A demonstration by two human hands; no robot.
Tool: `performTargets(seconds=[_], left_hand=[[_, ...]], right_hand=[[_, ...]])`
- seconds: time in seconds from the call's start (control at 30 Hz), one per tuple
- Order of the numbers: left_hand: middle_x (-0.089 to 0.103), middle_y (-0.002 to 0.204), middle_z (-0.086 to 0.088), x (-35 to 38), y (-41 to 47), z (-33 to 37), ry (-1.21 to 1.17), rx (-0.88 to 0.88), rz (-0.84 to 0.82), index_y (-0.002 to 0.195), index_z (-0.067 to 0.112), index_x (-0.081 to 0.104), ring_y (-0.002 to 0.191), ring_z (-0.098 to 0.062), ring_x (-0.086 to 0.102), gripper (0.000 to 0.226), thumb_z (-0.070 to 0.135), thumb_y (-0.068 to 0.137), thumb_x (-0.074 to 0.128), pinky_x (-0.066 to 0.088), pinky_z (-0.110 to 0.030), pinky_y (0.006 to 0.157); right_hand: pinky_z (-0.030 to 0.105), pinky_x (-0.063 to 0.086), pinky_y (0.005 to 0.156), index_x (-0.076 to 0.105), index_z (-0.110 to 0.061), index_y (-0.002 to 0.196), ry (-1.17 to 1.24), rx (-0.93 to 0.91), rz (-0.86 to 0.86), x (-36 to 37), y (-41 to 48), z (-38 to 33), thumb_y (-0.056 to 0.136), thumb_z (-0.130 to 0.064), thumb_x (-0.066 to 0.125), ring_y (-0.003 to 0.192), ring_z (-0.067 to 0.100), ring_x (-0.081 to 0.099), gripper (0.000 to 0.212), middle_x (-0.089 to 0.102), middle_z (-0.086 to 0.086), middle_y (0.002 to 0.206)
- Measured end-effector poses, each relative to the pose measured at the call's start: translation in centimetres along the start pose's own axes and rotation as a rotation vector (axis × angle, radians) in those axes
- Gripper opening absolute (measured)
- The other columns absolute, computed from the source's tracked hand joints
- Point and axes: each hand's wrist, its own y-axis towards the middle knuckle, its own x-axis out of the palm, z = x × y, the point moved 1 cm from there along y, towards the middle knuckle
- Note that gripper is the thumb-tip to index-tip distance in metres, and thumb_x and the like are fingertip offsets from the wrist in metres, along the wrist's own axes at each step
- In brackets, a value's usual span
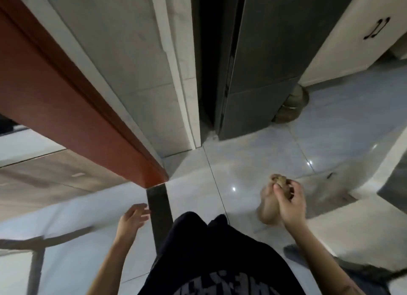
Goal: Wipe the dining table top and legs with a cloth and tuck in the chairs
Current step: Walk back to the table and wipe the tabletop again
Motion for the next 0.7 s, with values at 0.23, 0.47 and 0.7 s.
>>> performTargets(seconds=[0.23, 0.47, 0.7], left_hand=[[0.068, 0.094, -0.018, 4.5, 6.9, 10.3, 0.067, 0.009, -0.073, 0.106, -0.001, 0.060, 0.078, -0.028, 0.063, 0.021, 0.007, 0.099, 0.041, 0.044, -0.030, 0.068], [0.066, 0.074, -0.006, 13.7, 18.5, 25.7, 0.196, 0.077, -0.262, 0.100, 0.001, 0.062, 0.068, -0.020, 0.065, 0.020, 0.011, 0.098, 0.045, 0.049, -0.021, 0.054], [0.068, 0.088, -0.009, 28.0, 23.4, 39.4, 0.463, 0.271, -0.600, 0.099, 0.011, 0.063, 0.083, -0.027, 0.062, 0.017, 0.010, 0.097, 0.047, 0.047, -0.028, 0.070]], right_hand=[[0.037, 0.046, 0.090, 0.054, -0.025, 0.110, 0.081, 0.023, 0.072, 3.5, 9.5, -6.1, 0.086, -0.032, 0.068, 0.099, 0.022, 0.057, 0.028, 0.061, 0.004, 0.109], [0.028, 0.044, 0.079, 0.053, -0.011, 0.119, 0.161, 0.176, 0.325, 3.7, 15.5, -7.7, 0.090, -0.018, 0.067, 0.096, 0.020, 0.056, 0.033, 0.059, 0.009, 0.111], [0.043, 0.051, 0.082, 0.054, -0.027, 0.109, 0.202, 0.422, 0.668, 1.6, 16.9, -6.5, 0.083, -0.033, 0.070, 0.093, 0.027, 0.060, 0.031, 0.062, 0.011, 0.106]])
